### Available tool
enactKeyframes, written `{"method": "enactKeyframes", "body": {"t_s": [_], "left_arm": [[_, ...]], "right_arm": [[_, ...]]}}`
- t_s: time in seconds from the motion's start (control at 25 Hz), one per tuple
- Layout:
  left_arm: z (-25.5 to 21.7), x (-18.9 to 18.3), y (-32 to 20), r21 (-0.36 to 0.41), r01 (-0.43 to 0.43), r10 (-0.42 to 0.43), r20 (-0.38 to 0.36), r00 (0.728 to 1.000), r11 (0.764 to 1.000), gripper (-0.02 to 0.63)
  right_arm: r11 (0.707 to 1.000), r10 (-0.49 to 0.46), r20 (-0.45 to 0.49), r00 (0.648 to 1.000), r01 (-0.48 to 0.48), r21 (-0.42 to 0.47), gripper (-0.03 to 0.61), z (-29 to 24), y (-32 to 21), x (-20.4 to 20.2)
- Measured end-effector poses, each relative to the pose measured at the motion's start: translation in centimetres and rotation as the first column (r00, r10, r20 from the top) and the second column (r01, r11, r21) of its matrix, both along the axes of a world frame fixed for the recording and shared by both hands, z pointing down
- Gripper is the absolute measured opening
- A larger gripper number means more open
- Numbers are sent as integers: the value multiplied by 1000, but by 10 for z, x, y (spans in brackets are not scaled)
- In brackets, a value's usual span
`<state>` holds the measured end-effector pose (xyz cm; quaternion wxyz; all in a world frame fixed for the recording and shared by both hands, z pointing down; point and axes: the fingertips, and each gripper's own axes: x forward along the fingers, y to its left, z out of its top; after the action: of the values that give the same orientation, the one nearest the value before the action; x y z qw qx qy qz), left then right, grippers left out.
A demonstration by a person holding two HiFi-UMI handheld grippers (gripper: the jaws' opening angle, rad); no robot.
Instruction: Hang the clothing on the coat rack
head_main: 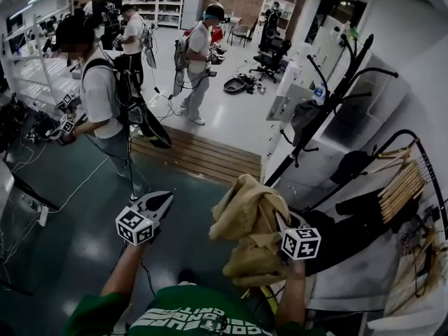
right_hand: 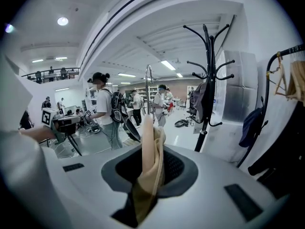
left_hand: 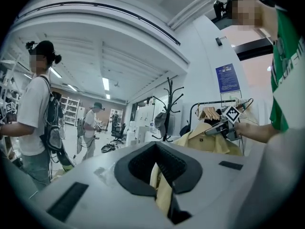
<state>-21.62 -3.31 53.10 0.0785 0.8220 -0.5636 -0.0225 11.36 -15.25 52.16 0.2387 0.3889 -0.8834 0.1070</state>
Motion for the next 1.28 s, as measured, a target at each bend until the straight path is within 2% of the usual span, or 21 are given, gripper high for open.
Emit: {"method": "enactKeyframes", "body": {"t_s": [0.28,0.72,1.04,1.28], "left_arm": [[7,-14,-23,-10,-50,50,-2,999,999,5],[13,-9,-71,-17,-121,121,11,993,993,5],[12,-22,-136,-11,-154,154,16,988,988,5],[12,-17,-202,-6,-210,210,14,978,978,5]], "right_arm": [[1000,13,19,1000,-13,0,72,0,-9,-26],[999,32,24,999,-32,-5,72,6,-33,-42],[999,43,26,999,-42,-18,72,14,-76,-58],[997,76,38,996,-75,-28,72,20,-116,-60]]}}
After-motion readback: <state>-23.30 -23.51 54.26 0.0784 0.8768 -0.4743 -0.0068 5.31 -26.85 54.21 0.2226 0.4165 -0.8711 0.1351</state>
